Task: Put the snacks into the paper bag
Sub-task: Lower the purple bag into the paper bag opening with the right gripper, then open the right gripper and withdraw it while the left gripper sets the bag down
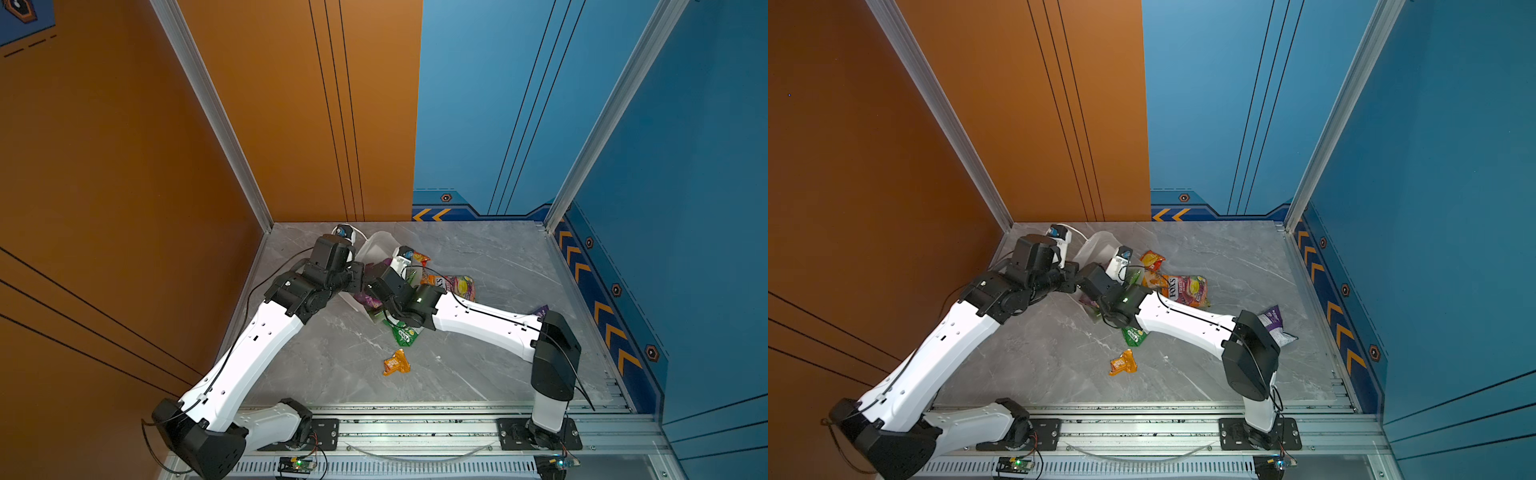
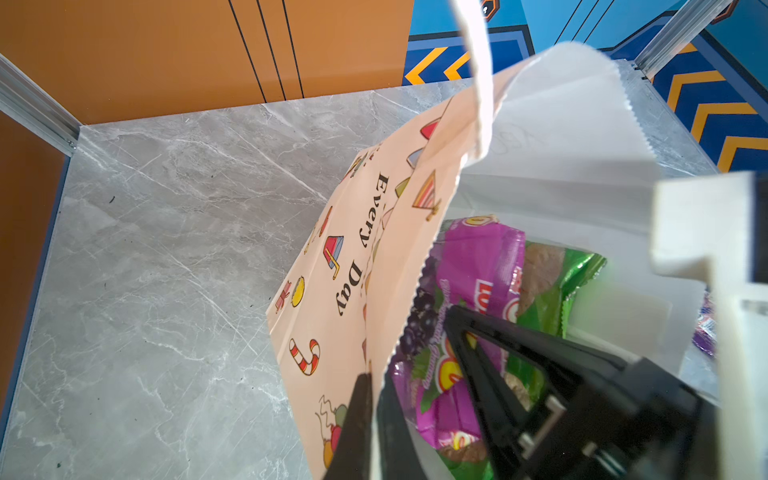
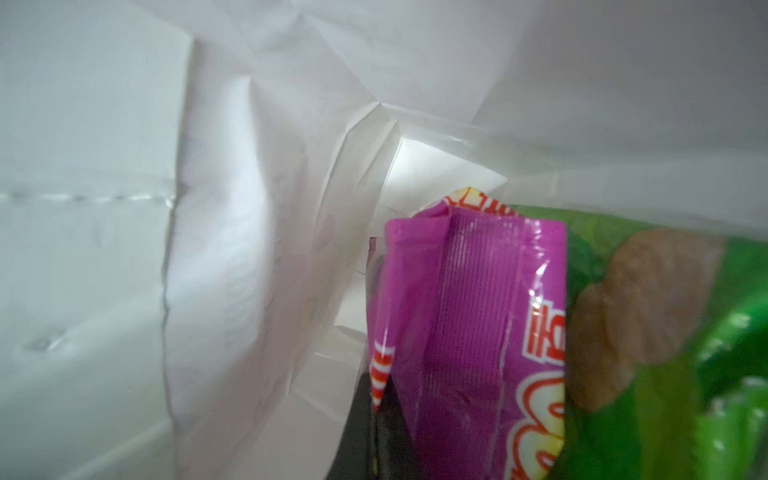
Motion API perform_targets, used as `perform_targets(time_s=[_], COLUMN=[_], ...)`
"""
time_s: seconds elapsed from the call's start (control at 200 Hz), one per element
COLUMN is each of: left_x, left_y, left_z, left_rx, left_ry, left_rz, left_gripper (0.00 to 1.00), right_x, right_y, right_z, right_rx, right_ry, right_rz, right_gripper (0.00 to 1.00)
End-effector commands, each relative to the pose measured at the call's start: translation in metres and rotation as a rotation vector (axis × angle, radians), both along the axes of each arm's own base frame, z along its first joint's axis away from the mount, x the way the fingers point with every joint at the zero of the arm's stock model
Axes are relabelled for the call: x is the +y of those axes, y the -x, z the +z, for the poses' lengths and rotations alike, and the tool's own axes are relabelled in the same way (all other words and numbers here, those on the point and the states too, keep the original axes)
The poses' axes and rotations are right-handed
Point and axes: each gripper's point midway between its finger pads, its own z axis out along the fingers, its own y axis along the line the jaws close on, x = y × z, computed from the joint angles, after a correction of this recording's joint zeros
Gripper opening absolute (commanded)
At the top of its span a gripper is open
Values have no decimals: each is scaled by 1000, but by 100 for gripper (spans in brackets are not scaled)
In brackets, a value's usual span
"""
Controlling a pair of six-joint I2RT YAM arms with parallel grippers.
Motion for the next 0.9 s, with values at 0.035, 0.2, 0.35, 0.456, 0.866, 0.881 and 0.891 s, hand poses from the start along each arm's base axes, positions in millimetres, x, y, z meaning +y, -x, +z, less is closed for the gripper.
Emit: perform_targets(time_s=[0.035, 0.2, 0.35, 0.456, 0.866, 0.881, 0.891], left_x=[6, 8, 14, 20, 28, 28, 29], left_y=[-2, -4, -6, -9, -25, -25, -26], left_z=[4, 1, 1, -1, -15, -13, -13], left_rx=[-18, -10, -9, 1, 151, 155, 159], left_ry=[2, -11, -20, -25, 62, 61, 59], left_rz=[28, 35, 58, 79, 130, 135, 140], left_gripper=[0, 0, 0, 0, 0, 0, 0], right_x=[0, -3, -4, 2, -31, -36, -40], right_y=[-17, -21, -20, -18, 26, 27, 28], right_z=[36, 40, 54, 65, 163, 165, 166], right_rx=[-71, -81, -102, -85, -205, -210, -214], right_ry=[-81, -80, -77, -139, -146, -137, -131], right_rz=[-53, -58, -20, 33, 207, 204, 201], right_gripper=[0, 7, 31, 42, 55, 55, 55])
